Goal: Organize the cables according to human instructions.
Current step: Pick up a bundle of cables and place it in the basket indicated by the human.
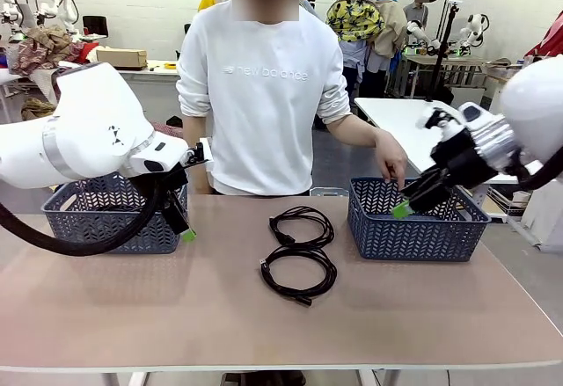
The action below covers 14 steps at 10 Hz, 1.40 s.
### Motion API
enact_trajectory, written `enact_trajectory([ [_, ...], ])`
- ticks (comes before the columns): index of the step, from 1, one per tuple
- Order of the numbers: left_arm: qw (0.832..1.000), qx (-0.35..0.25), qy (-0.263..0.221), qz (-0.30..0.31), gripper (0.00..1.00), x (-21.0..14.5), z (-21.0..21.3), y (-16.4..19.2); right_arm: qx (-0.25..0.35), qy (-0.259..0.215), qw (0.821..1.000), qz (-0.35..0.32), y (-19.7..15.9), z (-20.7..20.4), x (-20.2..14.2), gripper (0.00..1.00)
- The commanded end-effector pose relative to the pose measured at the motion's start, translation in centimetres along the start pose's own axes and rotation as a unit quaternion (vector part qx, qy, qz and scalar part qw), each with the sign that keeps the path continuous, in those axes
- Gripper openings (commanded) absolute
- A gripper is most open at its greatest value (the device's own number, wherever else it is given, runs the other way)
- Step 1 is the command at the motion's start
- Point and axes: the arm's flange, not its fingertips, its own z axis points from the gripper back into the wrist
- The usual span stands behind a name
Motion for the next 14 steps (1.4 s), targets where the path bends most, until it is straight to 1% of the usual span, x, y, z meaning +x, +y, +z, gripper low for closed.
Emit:
enact_trajectory([
  [1,1.0,0.0,0.004,0.005,1.0,0.1,0.0,0.1,-0.011,0.048,0.999,-0.001,2.7,-3.3,2.2,1.0],
  [3,1.0,0.0,0.004,0.005,1.0,0.1,0.0,0.1,-0.015,0.099,0.995,0.016,4.9,-7.5,4.6,1.0],
  [5,1.0,0.0,0.004,0.005,1.0,0.1,0.0,0.1,-0.034,0.142,0.989,0.034,6.4,-11.7,6.4,1.0],
  [7,1.0,0.0,0.004,0.005,1.0,0.1,0.0,0.1,-0.04,0.161,0.985,0.049,7.7,-15.1,7.5,1.0],
  [8,1.0,0.0,0.004,0.005,1.0,0.1,0.0,0.1,-0.056,0.167,0.983,0.052,7.9,-16.6,7.7,1.0],
  [10,1.0,0.0,0.004,0.005,1.0,0.1,0.0,0.1,-0.07,0.173,0.982,0.039,7.6,-17.8,7.9,1.0],
  [11,1.0,0.0,0.004,0.005,1.0,0.1,0.0,0.1,-0.041,0.167,0.983,0.06,8.0,-16.8,6.9,1.0],
  [14,1.0,0.0,0.004,0.005,1.0,0.1,0.0,0.1,-0.041,0.167,0.983,0.06,8.0,-16.8,6.9,1.0],
])
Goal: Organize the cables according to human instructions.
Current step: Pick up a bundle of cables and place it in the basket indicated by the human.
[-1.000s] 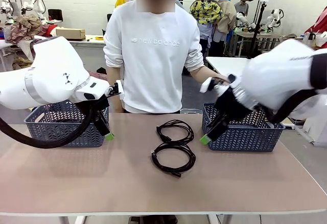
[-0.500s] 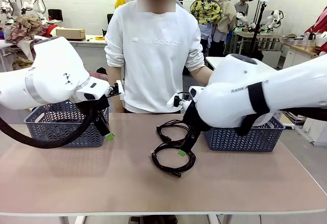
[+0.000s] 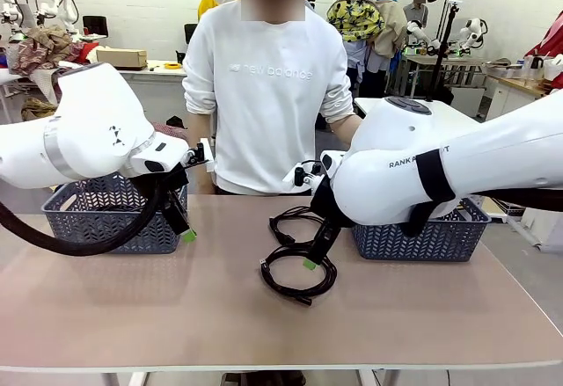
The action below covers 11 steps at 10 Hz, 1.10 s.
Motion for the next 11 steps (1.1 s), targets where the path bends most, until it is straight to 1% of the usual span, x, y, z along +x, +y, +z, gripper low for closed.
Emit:
enact_trajectory([
  [1,1.0,0.001,0.003,0.005,1.0,0.1,0.2,0.1,0.006,-0.004,1.0,0.005,0.1,0.3,-0.4,1.0],
  [5,1.0,0.001,0.003,0.005,1.0,0.1,0.2,0.1,0.0,-0.001,1.0,0.001,0.1,0.1,0.1,1.0],
  [7,1.0,0.001,0.003,0.005,1.0,0.1,0.2,0.1,-0.003,0.019,1.0,0.009,0.5,-1.6,1.6,1.0],
  [11,1.0,0.001,0.003,0.005,1.0,0.1,0.2,0.1,0.001,0.033,0.999,0.012,1.9,-5.5,3.4,1.0],
])
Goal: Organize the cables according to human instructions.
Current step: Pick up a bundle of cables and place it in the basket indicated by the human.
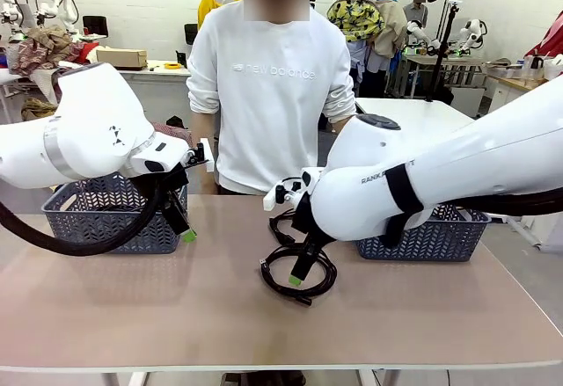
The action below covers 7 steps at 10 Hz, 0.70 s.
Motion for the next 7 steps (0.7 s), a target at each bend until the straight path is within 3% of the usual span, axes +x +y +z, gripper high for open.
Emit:
enact_trajectory([
  [1,1.0,0.001,0.004,0.005,1.0,0.1,0.2,0.1,-0.022,0.008,1.0,-0.008,0.0,-1.6,2.1,1.0],
  [7,1.0,0.001,0.004,0.005,1.0,0.1,0.2,0.1,-0.008,0.051,0.999,0.008,-0.3,-5.8,3.9,1.0],
])
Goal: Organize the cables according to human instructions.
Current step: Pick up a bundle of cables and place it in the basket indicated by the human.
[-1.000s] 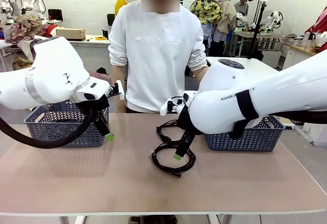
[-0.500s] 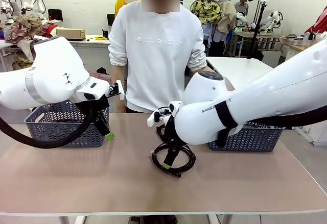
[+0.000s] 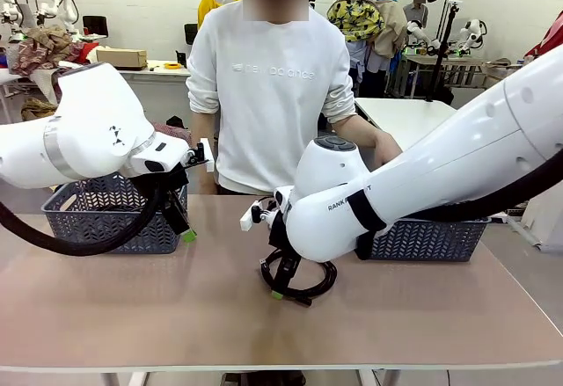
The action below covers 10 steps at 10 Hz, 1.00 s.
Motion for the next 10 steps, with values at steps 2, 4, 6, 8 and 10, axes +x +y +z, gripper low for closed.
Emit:
enact_trajectory([
  [2,1.0,0.001,0.004,0.005,1.0,0.0,0.2,0.1,-0.002,0.024,1.0,-0.005,-0.7,-1.2,1.6,1.0],
  [4,1.0,0.001,0.004,0.005,1.0,0.0,0.2,0.1,0.011,0.035,0.999,-0.005,-0.9,-1.7,1.8,1.0],
  [6,1.0,0.001,0.004,0.005,1.0,0.0,0.2,0.1,0.014,0.044,0.999,-0.007,-1.2,-2.1,1.8,1.0],
  [8,1.0,0.001,0.004,0.005,1.0,0.0,0.2,0.1,0.014,0.049,0.999,-0.006,-1.3,-2.6,2.0,1.0],
  [10,1.0,0.001,0.004,0.005,1.0,0.0,0.2,0.1,0.007,0.052,0.999,-0.004,-1.4,-2.9,2.1,1.0],
])
